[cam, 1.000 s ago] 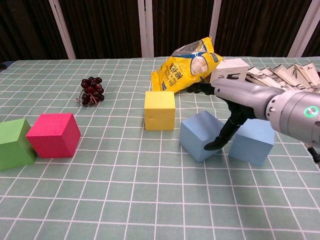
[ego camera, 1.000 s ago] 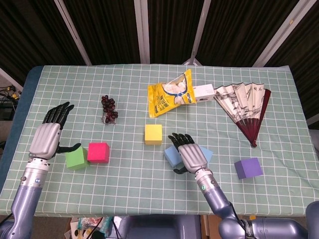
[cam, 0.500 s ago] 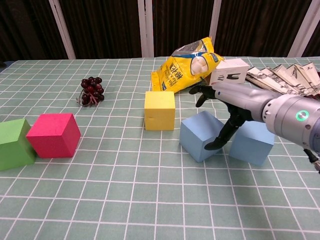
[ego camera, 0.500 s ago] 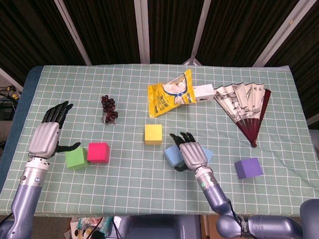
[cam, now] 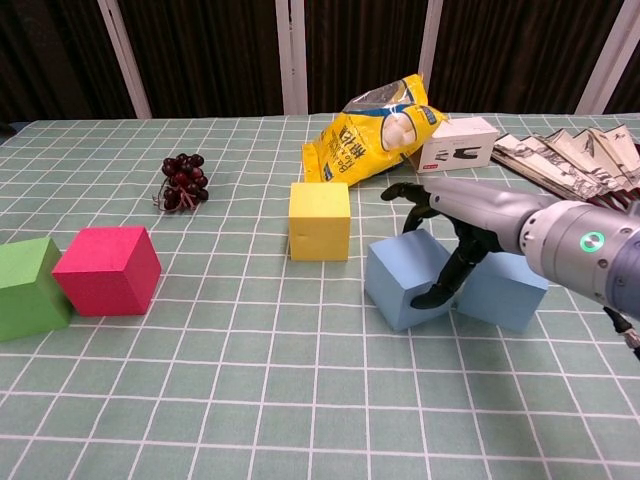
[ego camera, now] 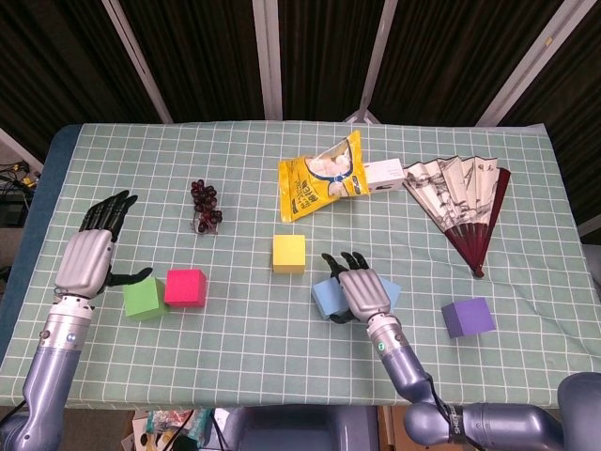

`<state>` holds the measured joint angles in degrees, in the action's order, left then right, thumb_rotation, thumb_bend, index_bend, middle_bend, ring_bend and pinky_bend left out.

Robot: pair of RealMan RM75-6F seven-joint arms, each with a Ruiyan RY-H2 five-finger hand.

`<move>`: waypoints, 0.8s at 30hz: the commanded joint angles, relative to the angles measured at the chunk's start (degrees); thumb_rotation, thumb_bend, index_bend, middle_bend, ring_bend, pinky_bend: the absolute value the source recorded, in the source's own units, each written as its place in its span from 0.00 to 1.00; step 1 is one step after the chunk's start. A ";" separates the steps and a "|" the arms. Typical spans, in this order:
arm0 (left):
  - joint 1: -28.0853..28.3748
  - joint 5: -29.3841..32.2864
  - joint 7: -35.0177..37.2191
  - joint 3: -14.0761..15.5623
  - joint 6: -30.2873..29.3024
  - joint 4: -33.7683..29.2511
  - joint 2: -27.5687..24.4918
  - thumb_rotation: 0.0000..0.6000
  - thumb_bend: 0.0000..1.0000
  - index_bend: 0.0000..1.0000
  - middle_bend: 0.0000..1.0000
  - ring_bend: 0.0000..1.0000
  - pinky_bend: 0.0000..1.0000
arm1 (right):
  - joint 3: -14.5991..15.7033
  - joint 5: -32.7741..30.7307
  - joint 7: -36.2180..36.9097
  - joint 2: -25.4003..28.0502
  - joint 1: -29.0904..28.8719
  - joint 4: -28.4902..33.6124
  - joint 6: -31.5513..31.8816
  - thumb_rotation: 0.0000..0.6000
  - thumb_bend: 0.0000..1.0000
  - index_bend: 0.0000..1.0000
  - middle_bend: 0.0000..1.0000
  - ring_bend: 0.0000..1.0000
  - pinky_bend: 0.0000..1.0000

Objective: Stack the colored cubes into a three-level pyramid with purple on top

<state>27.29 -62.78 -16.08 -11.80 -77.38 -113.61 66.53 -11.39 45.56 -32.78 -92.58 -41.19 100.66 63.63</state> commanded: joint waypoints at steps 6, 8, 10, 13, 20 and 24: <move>-0.24 -0.03 0.00 -0.37 -0.04 -0.21 0.06 1.00 0.13 0.00 0.00 0.00 0.00 | -0.46 -0.56 0.51 -0.68 -0.35 -1.05 0.45 1.00 0.14 0.00 0.44 0.14 0.00; -0.29 -0.03 -0.05 -0.44 -0.05 -0.20 0.10 1.00 0.12 0.00 0.00 0.00 0.00 | -1.03 -1.06 0.69 -0.91 -0.39 -1.23 0.98 1.00 0.14 0.00 0.45 0.14 0.00; -0.34 -0.07 -0.08 -0.53 -0.06 -0.24 0.14 1.00 0.13 0.00 0.00 0.00 0.00 | -1.92 -2.04 0.69 -1.10 -0.55 -1.48 1.61 1.00 0.14 0.00 0.45 0.15 0.00; -0.40 -0.18 -0.19 -0.61 -0.09 -0.24 0.11 1.00 0.13 0.00 0.00 0.00 0.00 | -3.43 -4.10 0.30 -1.18 -0.95 -1.72 2.34 1.00 0.14 0.00 0.45 0.15 0.00; -0.54 -0.31 -0.32 -0.85 -0.03 -0.10 0.09 1.00 0.13 0.00 0.00 0.00 0.00 | -7.42 -10.15 -1.74 -0.41 -2.76 -2.61 3.73 1.00 0.14 0.00 0.46 0.15 0.00; -0.57 -0.18 -0.33 -0.97 0.12 0.03 0.17 1.00 0.13 0.00 0.00 0.00 0.00 | -8.22 -11.99 -2.68 -0.11 -3.67 -3.64 3.66 1.00 0.14 0.00 0.46 0.15 0.00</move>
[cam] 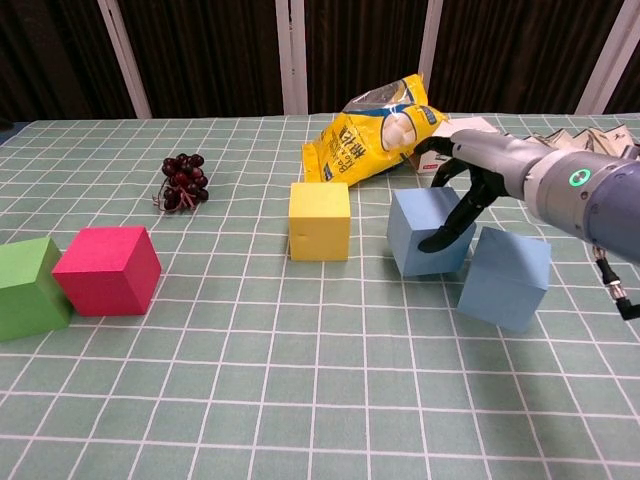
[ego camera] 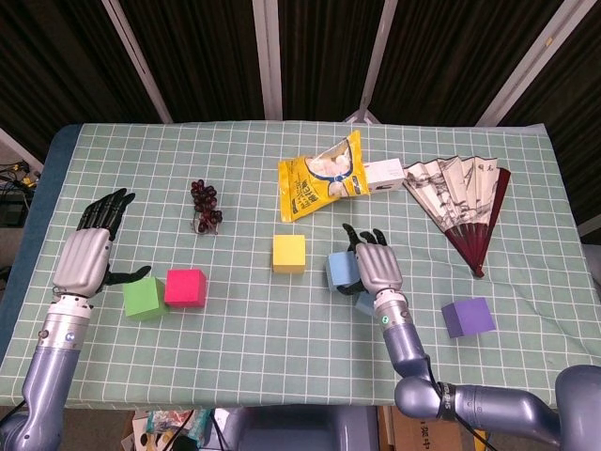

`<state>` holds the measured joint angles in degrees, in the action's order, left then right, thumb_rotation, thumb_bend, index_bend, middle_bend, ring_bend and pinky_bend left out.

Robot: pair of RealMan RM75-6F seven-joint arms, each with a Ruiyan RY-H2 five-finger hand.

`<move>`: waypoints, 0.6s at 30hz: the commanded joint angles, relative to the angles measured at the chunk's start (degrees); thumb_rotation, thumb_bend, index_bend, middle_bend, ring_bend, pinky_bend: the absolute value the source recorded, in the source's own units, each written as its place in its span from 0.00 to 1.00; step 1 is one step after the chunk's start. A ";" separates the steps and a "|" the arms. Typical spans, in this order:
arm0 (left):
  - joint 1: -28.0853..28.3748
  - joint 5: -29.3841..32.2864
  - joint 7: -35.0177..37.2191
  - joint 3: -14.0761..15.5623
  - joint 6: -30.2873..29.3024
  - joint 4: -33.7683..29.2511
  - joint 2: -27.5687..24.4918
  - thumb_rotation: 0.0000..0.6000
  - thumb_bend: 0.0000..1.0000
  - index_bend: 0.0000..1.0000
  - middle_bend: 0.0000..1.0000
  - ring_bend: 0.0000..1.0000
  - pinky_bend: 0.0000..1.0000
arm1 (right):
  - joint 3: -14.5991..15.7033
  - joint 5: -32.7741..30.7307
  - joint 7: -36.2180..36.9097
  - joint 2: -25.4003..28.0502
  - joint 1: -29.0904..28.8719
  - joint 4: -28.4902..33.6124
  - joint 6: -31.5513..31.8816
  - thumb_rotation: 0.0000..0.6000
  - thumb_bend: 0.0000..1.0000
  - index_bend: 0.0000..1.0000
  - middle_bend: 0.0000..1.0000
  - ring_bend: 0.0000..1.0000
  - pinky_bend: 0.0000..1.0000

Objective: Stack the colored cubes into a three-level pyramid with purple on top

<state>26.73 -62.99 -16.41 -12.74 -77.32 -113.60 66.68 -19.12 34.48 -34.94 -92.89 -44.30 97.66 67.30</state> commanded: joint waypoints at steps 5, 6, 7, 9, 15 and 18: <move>-0.04 0.04 -0.05 -0.12 0.23 -0.07 0.05 1.00 0.13 0.00 0.00 0.00 0.00 | -1.31 -3.22 -1.38 -0.79 -2.04 -2.90 -0.29 1.00 0.14 0.00 0.46 0.15 0.00; -0.05 0.02 -0.06 -0.15 0.23 -0.08 0.05 1.00 0.13 0.00 0.00 0.00 0.00 | -1.41 -3.55 -1.58 -1.03 -2.32 -3.30 -0.30 1.00 0.14 0.00 0.46 0.15 0.00; -0.07 0.02 -0.06 -0.18 0.21 -0.09 0.04 1.00 0.13 0.00 0.00 0.00 0.00 | -1.50 -3.84 -1.88 -1.30 -2.63 -3.74 -0.24 1.00 0.14 0.00 0.46 0.15 0.00; -0.12 0.11 0.02 -0.29 0.20 -0.09 0.00 1.00 0.13 0.00 0.00 0.00 0.00 | -1.75 -4.26 -2.49 -2.03 -3.34 -4.64 0.20 1.00 0.14 0.00 0.46 0.15 0.00; -0.16 0.78 0.25 -0.55 0.62 0.19 -0.17 1.00 0.13 0.00 0.00 0.00 0.00 | -2.56 -4.70 -3.53 -4.53 -5.13 -7.06 1.88 1.00 0.14 0.00 0.46 0.15 0.00; -0.14 1.16 0.33 -0.68 0.86 0.31 -0.20 1.00 0.13 0.00 0.00 0.00 0.00 | -2.92 -5.44 -4.15 -5.56 -5.87 -8.16 2.21 1.00 0.14 0.00 0.46 0.15 0.00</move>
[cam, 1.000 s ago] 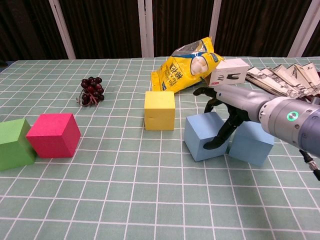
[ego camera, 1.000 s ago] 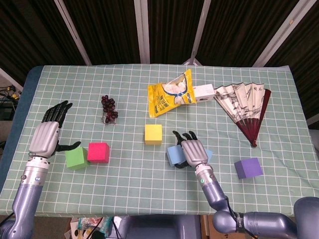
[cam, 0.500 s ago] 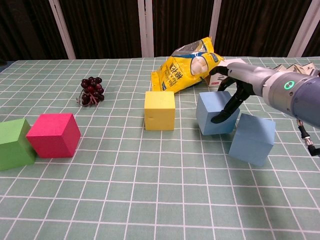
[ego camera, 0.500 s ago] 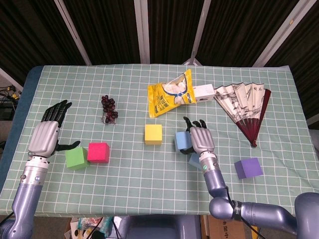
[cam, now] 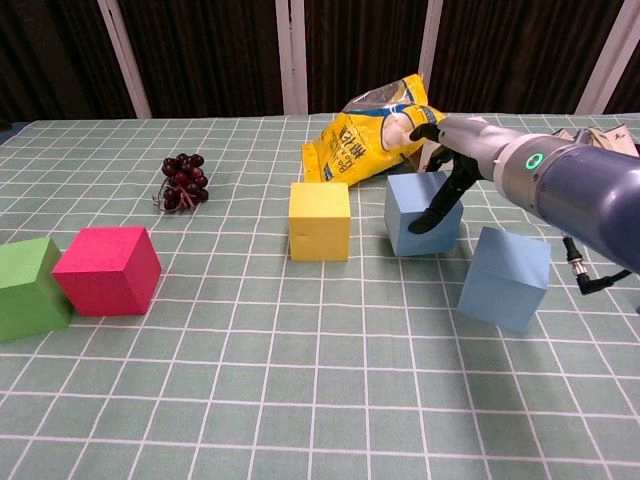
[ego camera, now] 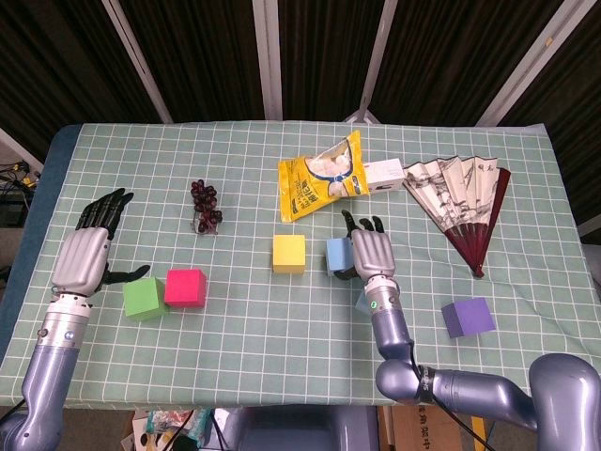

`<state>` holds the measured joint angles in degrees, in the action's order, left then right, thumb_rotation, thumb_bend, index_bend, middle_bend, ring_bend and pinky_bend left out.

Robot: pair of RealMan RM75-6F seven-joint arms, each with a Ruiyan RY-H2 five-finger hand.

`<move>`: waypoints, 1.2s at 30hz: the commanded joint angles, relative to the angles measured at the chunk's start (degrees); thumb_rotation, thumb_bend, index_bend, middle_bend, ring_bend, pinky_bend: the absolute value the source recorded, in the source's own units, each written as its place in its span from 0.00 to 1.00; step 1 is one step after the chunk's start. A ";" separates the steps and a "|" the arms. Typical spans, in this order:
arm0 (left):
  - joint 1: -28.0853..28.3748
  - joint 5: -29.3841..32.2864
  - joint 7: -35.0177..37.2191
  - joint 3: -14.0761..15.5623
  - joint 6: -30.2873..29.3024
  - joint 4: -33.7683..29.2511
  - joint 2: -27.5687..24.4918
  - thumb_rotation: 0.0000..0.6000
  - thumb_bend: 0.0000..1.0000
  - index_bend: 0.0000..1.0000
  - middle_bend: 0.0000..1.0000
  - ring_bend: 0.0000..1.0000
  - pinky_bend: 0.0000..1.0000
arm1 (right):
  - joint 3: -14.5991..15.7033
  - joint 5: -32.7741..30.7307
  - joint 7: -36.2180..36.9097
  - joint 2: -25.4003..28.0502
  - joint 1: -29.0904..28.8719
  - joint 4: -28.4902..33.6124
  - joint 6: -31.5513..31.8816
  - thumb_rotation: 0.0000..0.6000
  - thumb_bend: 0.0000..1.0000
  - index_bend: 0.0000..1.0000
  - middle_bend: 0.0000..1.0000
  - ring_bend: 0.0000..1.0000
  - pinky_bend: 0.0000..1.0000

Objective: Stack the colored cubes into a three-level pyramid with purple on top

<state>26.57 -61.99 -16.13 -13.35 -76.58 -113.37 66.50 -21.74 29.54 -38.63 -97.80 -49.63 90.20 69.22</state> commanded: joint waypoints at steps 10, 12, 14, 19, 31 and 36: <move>0.08 1.14 0.53 -0.62 0.73 0.72 -0.28 1.00 0.13 0.00 0.00 0.00 0.00 | -1.33 -2.35 -1.90 -3.40 -2.62 -4.09 0.28 1.00 0.14 0.00 0.46 0.15 0.00; 0.08 1.25 0.66 -0.69 0.83 0.78 -0.32 1.00 0.12 0.00 0.00 0.00 0.00 | -1.45 -2.61 -2.08 -3.86 -2.91 -4.56 0.25 1.00 0.14 0.00 0.46 0.15 0.00; 0.08 1.42 0.81 -0.76 0.98 0.87 -0.37 1.00 0.12 0.00 0.00 0.00 0.00 | -1.60 -2.78 -2.17 -4.40 -3.17 -4.96 0.37 1.00 0.14 0.00 0.46 0.15 0.00; 0.09 1.70 1.16 -0.81 1.41 1.09 -0.48 1.00 0.13 0.00 0.00 0.00 0.00 | -1.76 -3.18 -2.79 -5.14 -3.70 -5.38 0.53 1.00 0.14 0.00 0.46 0.15 0.00; 0.06 2.15 2.14 -1.00 2.10 1.18 -0.69 1.00 0.13 0.00 0.00 0.00 0.00 | -3.38 -6.23 -5.34 -6.91 -5.46 -6.60 1.33 1.00 0.14 0.00 0.46 0.15 0.00; 0.11 2.15 2.22 -0.95 2.33 1.34 -0.70 1.00 0.13 0.00 0.00 0.00 0.00 | -3.80 -6.93 -5.96 -7.50 -5.92 -7.37 1.73 1.00 0.14 0.00 0.46 0.15 0.00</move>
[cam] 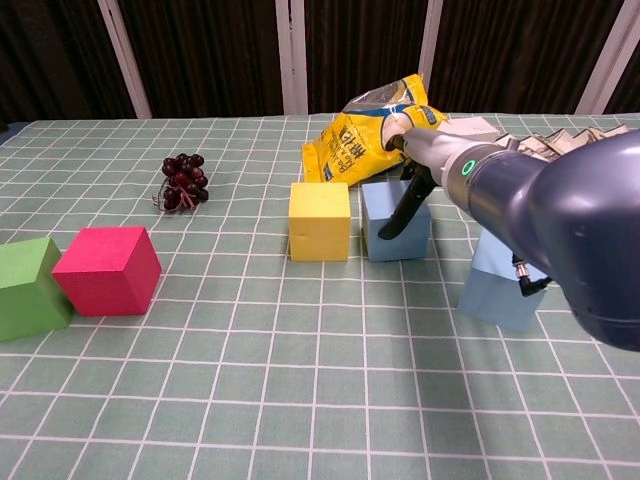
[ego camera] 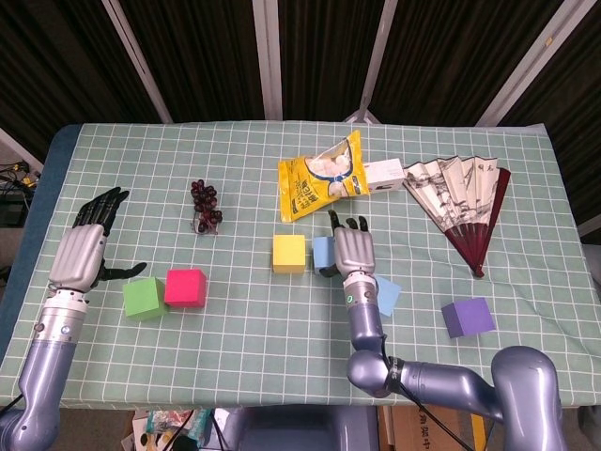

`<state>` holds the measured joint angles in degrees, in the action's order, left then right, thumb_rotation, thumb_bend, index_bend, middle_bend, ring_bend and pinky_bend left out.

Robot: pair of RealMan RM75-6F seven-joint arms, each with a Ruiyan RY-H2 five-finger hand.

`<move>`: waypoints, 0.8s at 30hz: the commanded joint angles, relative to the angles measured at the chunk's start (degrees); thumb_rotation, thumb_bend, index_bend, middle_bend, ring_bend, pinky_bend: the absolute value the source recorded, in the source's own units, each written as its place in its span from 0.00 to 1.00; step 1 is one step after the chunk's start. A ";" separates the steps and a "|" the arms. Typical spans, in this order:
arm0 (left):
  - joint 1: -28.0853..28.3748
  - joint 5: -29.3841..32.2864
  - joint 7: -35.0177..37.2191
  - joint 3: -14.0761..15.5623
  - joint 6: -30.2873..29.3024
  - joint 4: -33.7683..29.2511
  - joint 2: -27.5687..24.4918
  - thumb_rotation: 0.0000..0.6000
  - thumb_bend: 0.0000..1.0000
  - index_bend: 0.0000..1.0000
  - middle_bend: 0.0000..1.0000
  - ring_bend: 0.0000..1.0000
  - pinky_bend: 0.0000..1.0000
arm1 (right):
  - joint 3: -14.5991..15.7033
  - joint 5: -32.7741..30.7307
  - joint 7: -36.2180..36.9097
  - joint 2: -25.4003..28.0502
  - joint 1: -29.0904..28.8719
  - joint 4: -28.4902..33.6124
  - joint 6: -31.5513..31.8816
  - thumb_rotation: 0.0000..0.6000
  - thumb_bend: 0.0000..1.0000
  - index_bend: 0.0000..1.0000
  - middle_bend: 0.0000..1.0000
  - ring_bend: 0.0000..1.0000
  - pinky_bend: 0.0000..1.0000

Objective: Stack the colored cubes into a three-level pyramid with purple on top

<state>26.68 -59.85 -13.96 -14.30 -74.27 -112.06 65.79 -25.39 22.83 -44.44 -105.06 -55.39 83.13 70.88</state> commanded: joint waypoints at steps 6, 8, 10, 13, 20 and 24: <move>0.04 0.18 0.23 0.04 0.37 0.13 -0.03 1.00 0.13 0.00 0.00 0.00 0.00 | -0.76 -1.10 -0.32 -0.99 -0.53 -1.43 -0.08 1.00 0.14 0.00 0.46 0.15 0.00; 0.08 0.34 0.14 0.07 0.48 0.20 -0.01 1.00 0.13 0.00 0.00 0.00 0.00 | -0.84 -1.33 -0.42 -1.19 -0.62 -1.76 -0.23 1.00 0.14 0.00 0.46 0.15 0.00; 0.11 0.54 0.15 0.07 0.62 0.26 0.00 1.00 0.13 0.00 0.00 0.00 0.00 | -0.91 -1.35 -0.42 -1.34 -0.70 -2.06 -0.27 1.00 0.14 0.00 0.46 0.15 0.00; 0.16 0.69 0.15 0.05 0.72 0.32 0.00 1.00 0.13 0.00 0.00 0.00 0.00 | -1.20 -1.44 -0.28 -1.66 -0.81 -2.59 -0.27 1.00 0.14 0.00 0.46 0.15 0.00; 0.20 0.87 0.30 0.04 0.92 0.46 0.00 1.00 0.12 0.00 0.00 0.00 0.00 | -1.60 -2.02 -0.69 -2.09 -1.01 -3.01 0.06 1.00 0.14 0.00 0.46 0.15 0.00; 0.17 0.81 0.35 0.00 0.83 0.44 -0.05 1.00 0.13 0.00 0.00 0.00 0.00 | -1.94 -2.46 -0.85 -2.37 -1.09 -3.12 0.32 1.00 0.14 0.00 0.46 0.15 0.00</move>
<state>26.86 -59.04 -13.60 -14.30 -73.44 -111.62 65.74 -27.32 20.38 -45.27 -107.41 -56.47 80.02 71.18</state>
